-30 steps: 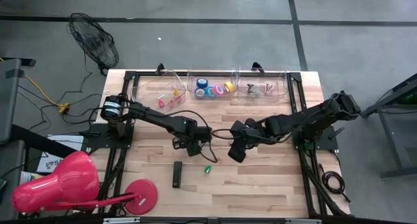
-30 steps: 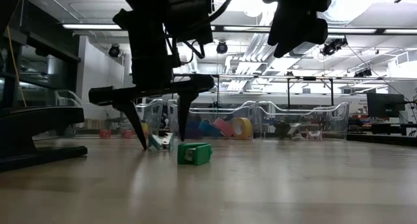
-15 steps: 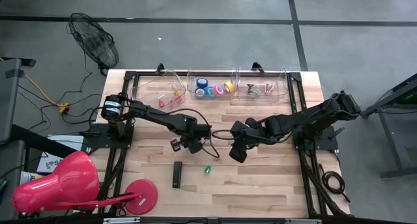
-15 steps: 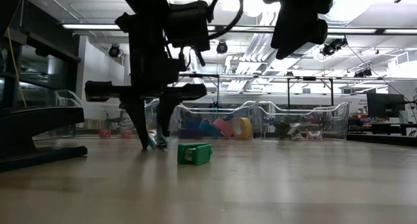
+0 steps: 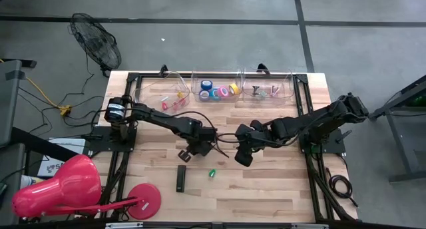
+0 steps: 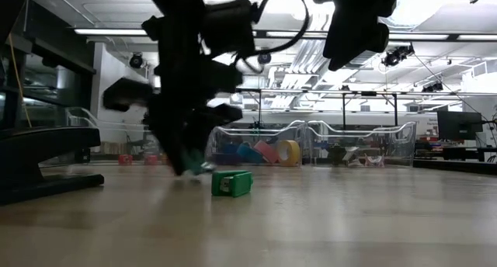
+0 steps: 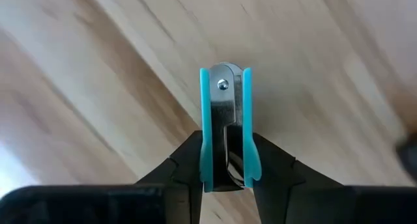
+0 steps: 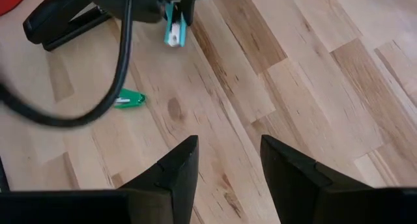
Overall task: Pick and place Stapler, Stapler remover, tape
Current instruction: Put the blue staple remover into the right transparent bin
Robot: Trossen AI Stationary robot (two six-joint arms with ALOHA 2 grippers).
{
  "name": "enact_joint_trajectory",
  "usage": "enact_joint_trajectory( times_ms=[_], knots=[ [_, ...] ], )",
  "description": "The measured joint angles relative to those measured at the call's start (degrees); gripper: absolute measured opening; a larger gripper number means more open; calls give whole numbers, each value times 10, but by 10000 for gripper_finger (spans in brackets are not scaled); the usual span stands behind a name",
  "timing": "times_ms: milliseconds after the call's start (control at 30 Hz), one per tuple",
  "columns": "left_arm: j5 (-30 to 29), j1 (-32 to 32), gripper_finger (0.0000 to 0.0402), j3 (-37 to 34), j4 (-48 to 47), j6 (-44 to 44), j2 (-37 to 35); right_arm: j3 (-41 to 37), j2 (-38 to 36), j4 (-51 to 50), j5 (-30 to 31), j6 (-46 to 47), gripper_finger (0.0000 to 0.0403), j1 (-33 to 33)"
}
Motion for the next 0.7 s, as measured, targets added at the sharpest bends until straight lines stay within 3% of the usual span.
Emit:
enact_joint_trajectory(
  times_ms=[133, 433, 700],
  knots=[
    [-5, 0, 88, 43, 5, -42, 0, 0, 0, 4, 0, -16, 155, 0],
    [-88, 5, 88, 170, -4, -92, -1, 0, 0, 32, -4, -74, 155, 0],
    [-97, 20, 88, 229, -5, -132, -2, 1, -7, 32, 61, -105, 155, 0]
  ],
)
